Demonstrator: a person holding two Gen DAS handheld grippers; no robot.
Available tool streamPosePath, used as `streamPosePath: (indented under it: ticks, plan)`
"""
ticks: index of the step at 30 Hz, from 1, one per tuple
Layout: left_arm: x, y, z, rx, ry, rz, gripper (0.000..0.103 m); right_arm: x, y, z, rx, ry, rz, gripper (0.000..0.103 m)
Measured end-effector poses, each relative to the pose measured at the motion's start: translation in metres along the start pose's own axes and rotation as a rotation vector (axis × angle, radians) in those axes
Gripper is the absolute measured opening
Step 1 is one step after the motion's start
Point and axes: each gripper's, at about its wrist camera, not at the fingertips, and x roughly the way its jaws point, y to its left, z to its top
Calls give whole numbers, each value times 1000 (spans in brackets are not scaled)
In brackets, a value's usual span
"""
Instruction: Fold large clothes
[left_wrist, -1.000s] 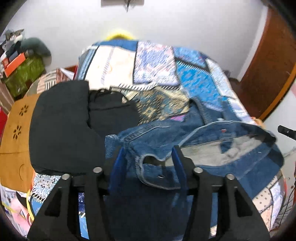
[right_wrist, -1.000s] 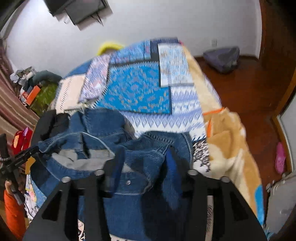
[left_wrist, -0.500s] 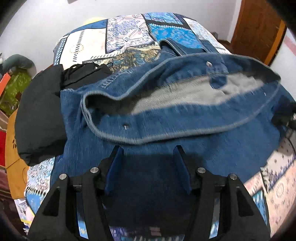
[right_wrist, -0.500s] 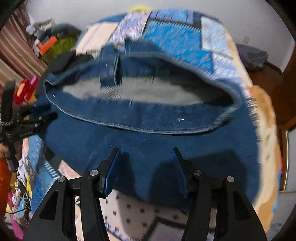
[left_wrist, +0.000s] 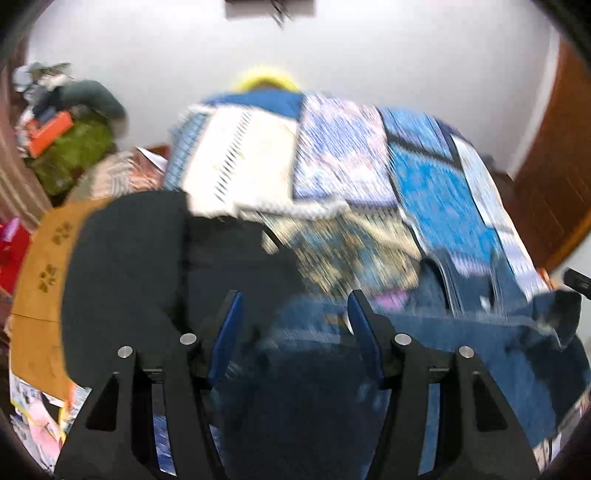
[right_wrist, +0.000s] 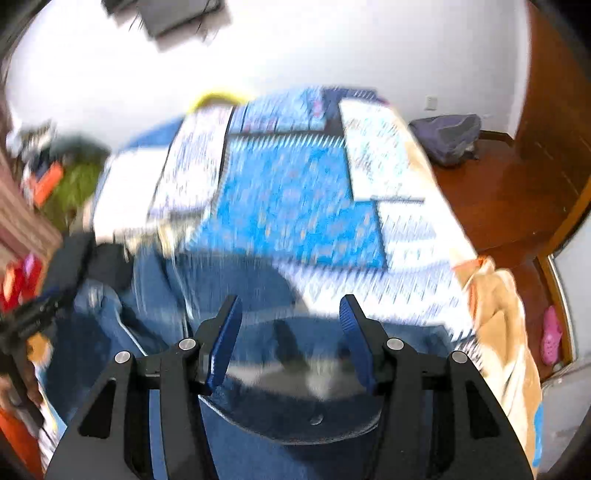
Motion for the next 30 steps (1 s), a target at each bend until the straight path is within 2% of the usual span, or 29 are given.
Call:
streamPosePath:
  ticks: [2,4,10,14,18,20,22,26,30]
  plan:
    - [-8,6,1,-19,-8,-28,57,-9,-4,5,39,2,71,51]
    - [-12,7,-5,-20,1,-52,57,-17,0,-1,19,20,123,51]
    - [-23,-10,-54,64,67,-116,57,-24,20,-55,-90,141,222,51]
    - [-28,-22,-88,104,100,-137,58,-5,30,-86,-169,241,216,51]
    - [-29,-27,-122,131,132,-104,61,27,15,-103,-141,341,134,51]
    - [-30,-25,-139,130,146,-93,61,26,6,-107,-114,309,164,52]
    - [-37,-20,-153,126,126,-80,63,18,4,-109,-116,295,144,52]
    - [-60,-9,-165,106,83,-73,73,-1,2,-118,-157,267,92,52]
    - [-80,11,-171,1,63,-35,75,-25,1,-131,-199,231,67,52]
